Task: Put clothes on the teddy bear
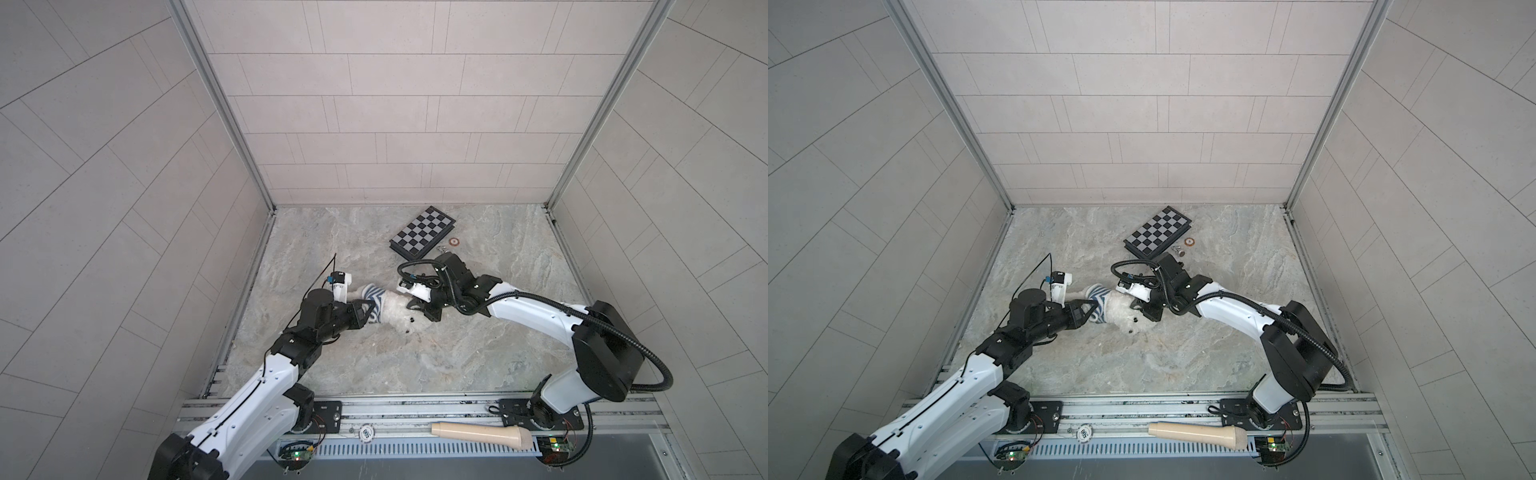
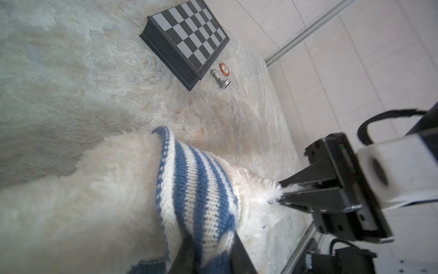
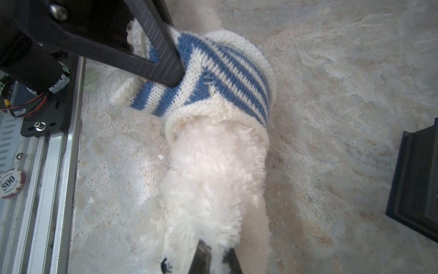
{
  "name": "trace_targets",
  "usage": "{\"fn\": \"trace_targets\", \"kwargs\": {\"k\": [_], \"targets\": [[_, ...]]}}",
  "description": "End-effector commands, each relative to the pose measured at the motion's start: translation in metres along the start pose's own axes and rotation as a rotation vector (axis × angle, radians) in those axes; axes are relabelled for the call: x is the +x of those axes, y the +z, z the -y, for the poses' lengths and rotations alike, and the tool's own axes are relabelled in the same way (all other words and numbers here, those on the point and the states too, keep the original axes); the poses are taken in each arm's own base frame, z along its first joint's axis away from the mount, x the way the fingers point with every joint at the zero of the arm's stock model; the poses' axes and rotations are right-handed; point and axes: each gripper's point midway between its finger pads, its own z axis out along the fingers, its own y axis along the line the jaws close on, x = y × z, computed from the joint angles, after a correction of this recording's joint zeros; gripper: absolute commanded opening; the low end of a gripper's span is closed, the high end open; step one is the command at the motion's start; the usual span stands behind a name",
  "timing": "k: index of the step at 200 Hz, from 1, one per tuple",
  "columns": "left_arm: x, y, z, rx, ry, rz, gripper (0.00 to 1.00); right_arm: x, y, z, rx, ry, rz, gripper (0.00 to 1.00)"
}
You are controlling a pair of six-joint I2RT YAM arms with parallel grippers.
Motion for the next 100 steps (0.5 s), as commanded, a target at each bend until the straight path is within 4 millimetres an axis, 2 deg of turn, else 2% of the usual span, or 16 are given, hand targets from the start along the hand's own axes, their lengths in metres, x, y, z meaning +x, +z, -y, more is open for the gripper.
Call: {"fn": "trace_targets", "kwargs": {"k": [1, 18, 46, 79, 100], "targets": [[-0.014, -0.007, 0.009, -0.006, 0.043, 0.034, 0.41, -0.013, -0.015, 0.009, 0.092, -0.105, 0.036, 0.00], [-0.016, -0.017, 0.008, -0.034, 0.063, 0.050, 0.52, -0.011, -0.016, 0.012, 0.113, -0.120, 0.026, 0.00], [-0.012, -0.032, 0.005, -0.065, 0.080, 0.059, 0.54, -0.009, -0.014, 0.014, 0.123, -0.133, 0.017, 0.00], [0.007, -0.040, 0.009, -0.034, 0.061, 0.004, 0.24, -0.012, -0.015, 0.017, 0.136, -0.136, 0.022, 0.00], [0.013, -0.044, 0.016, -0.012, 0.072, -0.016, 0.11, -0.014, -0.017, 0.016, 0.139, -0.139, 0.029, 0.00]]}}
